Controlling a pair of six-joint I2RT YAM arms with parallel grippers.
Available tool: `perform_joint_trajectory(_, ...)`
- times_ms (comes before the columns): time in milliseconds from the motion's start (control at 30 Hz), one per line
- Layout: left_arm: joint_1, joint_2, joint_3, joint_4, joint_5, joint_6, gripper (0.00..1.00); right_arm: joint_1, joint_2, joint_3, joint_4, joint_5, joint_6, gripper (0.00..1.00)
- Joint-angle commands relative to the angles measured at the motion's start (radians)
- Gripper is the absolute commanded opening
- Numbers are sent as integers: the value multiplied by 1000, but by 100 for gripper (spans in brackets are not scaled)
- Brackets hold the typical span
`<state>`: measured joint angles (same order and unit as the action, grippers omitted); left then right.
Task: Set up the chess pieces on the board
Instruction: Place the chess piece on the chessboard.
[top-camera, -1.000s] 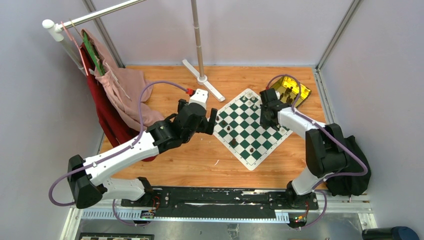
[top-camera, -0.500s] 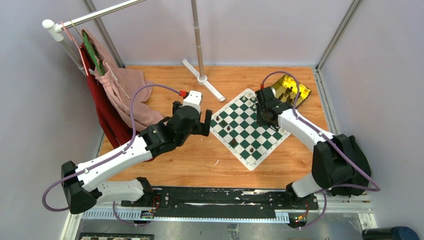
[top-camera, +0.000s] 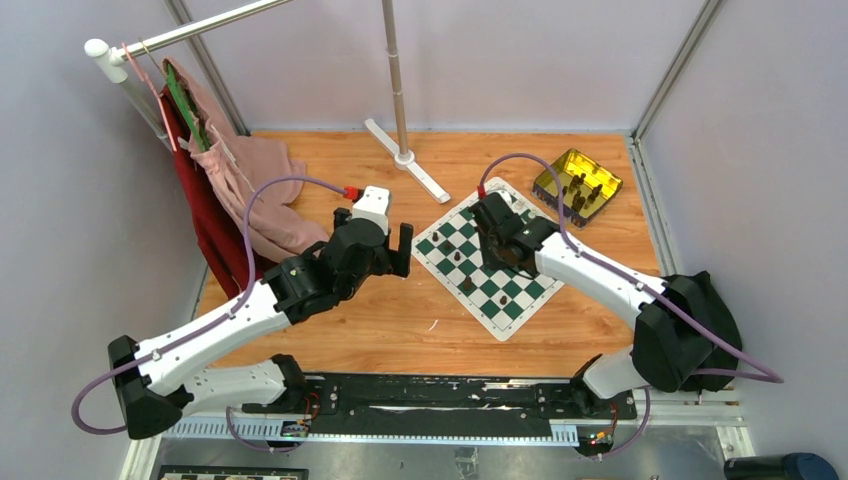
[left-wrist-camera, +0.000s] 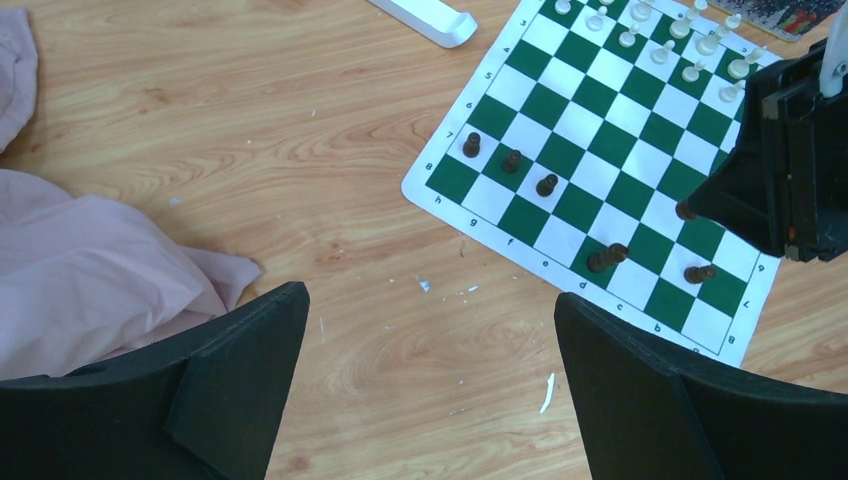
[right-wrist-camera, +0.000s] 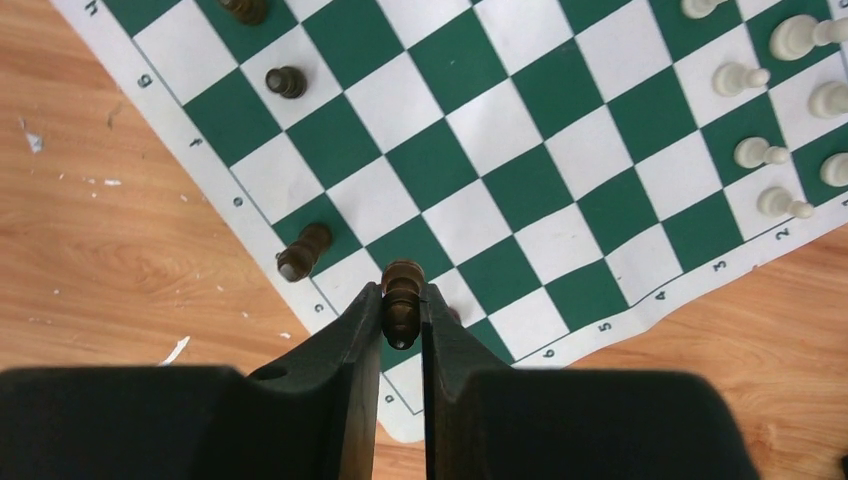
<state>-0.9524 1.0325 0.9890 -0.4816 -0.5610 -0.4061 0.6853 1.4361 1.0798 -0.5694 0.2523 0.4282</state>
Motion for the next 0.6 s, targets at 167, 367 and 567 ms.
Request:
perform_joint_trajectory(167,-6,-49,-26,-33,-2,-18,100,105,-8,-11,-65,37,78,0)
perform_joint_trajectory(367,-6,-62,-34,-37,-3,-20,100,137,5,-27,-65,39,97,0)
perform_joint_trajectory(567,-6,-61,-36,-37,-2,-20,100,145,6,-48,-57,39,105,0)
